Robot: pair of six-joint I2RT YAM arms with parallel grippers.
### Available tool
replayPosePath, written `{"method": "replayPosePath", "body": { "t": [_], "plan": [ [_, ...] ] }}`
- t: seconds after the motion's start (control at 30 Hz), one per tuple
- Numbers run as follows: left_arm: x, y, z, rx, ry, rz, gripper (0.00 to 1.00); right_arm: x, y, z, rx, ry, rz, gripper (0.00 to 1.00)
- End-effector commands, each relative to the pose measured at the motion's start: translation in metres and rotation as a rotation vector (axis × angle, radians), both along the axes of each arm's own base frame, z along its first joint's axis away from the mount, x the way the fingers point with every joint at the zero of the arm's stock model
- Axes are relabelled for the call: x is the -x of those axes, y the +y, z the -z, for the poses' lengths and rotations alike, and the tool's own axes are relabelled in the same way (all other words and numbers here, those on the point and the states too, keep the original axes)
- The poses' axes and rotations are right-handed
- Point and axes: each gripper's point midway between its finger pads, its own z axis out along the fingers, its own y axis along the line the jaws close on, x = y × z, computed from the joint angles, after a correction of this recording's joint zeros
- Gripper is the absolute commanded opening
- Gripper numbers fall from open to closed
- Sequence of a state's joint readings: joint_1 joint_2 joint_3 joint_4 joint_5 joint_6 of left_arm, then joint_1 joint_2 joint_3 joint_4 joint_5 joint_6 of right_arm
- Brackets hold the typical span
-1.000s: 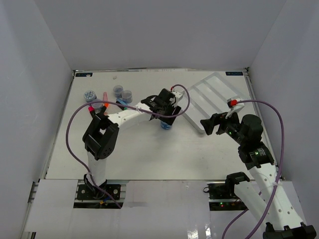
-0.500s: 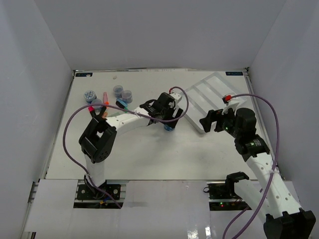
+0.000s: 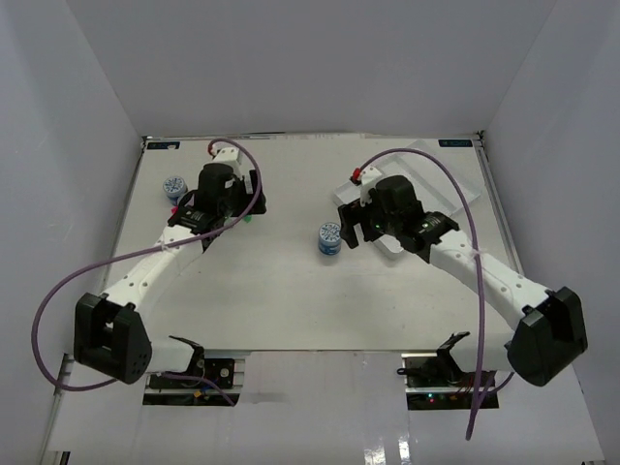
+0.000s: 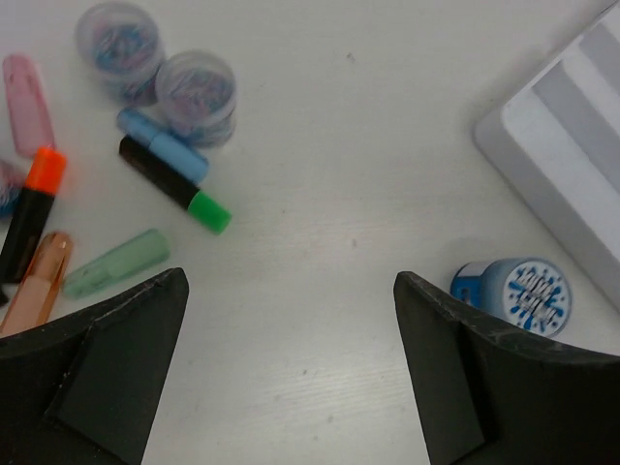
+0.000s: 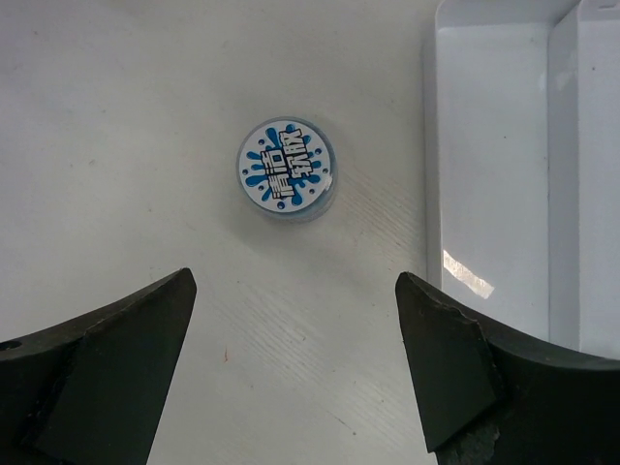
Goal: Sort the stationery into containers
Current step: Pick up the stationery from the center of the board.
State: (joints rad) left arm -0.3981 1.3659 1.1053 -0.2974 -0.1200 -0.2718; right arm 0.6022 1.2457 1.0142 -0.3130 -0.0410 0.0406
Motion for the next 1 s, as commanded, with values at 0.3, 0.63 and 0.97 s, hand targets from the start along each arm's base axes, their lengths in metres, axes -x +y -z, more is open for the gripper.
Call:
{"method": "replayPosePath", "body": {
  "t": [0.3, 0.63, 0.97],
  "plan": [
    [0.087, 0.071, 0.052, -0.021, 0.041, -0.135, 0.98, -0.046, 0.056, 0.051, 0.169, 0.031, -0.009, 0.90],
    [0.088, 0.074, 0.055, -0.022, 0.017, -0.149, 0.98, -0.058, 0.070, 0.097, 0.225, 0.090, -0.003, 0.96],
    [0.087, 0.076, 0.057, -0.034, 0.023, -0.157, 0.98, -0.061, 0.076, 0.101, 0.216, 0.105, -0.010, 0.40]
  ]
}}
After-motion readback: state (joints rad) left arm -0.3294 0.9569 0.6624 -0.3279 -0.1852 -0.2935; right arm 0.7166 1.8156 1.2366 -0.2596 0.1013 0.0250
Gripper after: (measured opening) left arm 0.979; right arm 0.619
